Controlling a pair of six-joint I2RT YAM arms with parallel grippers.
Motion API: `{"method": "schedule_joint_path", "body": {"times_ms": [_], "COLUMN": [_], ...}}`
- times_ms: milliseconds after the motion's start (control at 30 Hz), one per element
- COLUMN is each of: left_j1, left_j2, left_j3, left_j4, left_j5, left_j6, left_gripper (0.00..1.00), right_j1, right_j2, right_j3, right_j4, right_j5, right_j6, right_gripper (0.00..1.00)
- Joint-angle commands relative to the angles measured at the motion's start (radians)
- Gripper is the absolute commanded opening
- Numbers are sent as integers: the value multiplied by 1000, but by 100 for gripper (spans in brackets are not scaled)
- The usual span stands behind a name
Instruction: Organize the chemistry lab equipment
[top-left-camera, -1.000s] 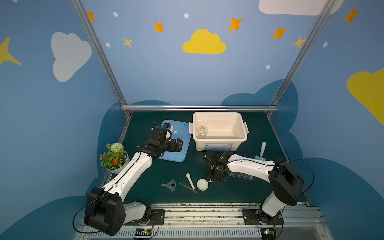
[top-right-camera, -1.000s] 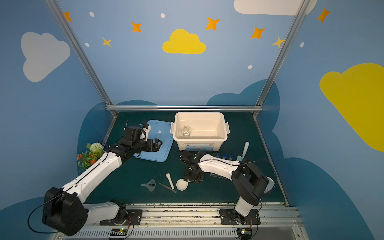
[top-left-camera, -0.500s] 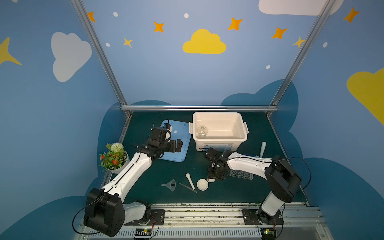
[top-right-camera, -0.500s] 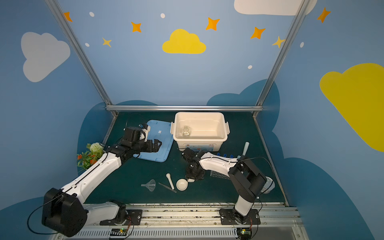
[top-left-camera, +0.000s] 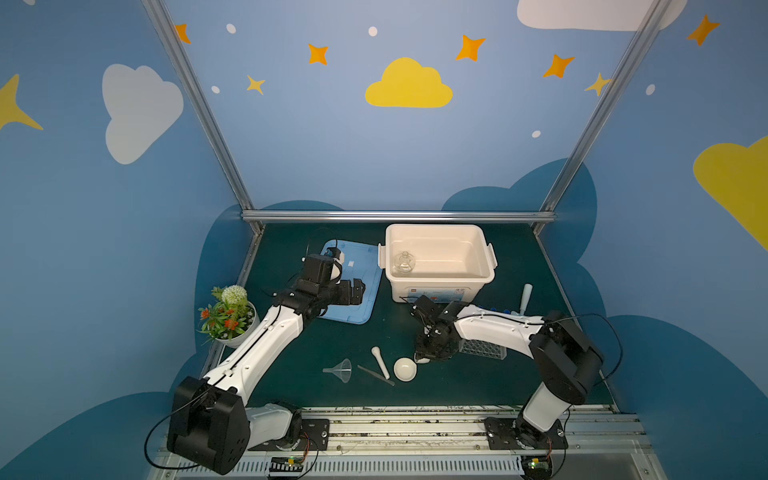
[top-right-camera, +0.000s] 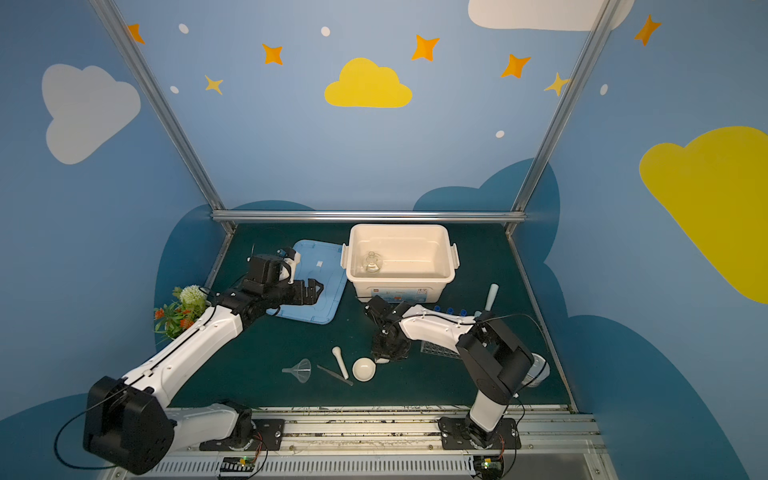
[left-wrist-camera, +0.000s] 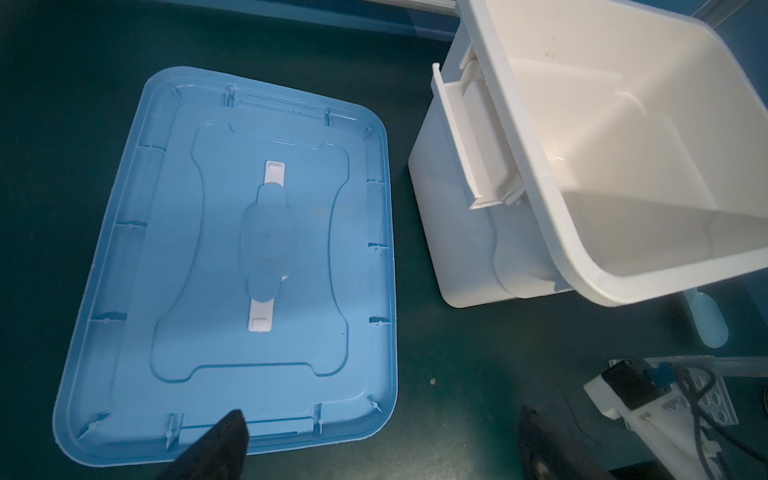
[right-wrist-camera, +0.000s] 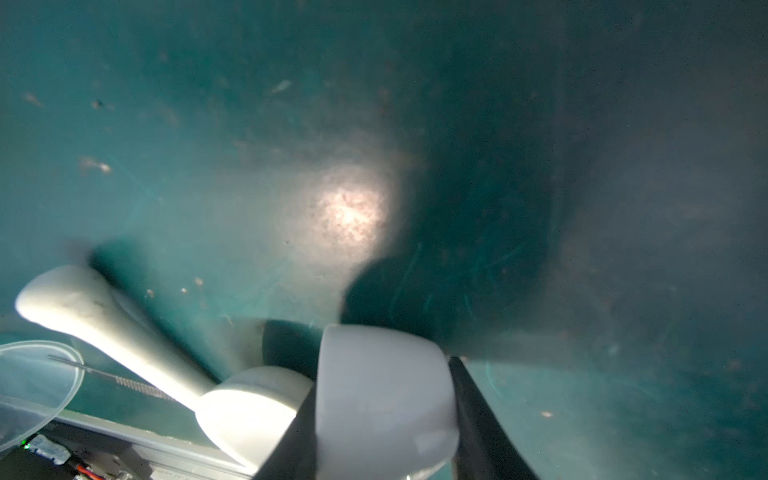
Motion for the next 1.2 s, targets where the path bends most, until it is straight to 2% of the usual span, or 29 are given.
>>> {"method": "schedule_joint_path", "body": {"times_ms": [0,300,500,600,767,933,1167], "left_j1": [3,3,1,-3,-23,-64,-145], "left_j2": [-18,-20,-12,-10,-9,-12,-1], "left_j3": [-13,-10,-10,-13,-13,-23,-22], "left_j4": [-1,-22,-42,-43,-56,-62,-73], "left_j5": [3,10,26,34,21,-9,-52], "left_j6": [-2,28,53,53,62,69,105], "left_gripper": [100,100,100,100,100,100,100], "right_j1": [-10,-33,-70,-102,-143,-283,-445], "right_j2": [-57,-170,-247,-270,-324,-335,-204], "right_j3": [17,113,232,295,320,347,483], "right_j4": [-37,-128,-188,-203,-126,-62,-61], "right_j5": [34,91,107,124,285,267,219], "right_j6": [-14,-86,-212,-320,-420,-501,-615], "right_gripper": [29,27,26,26,27,27,27]}}
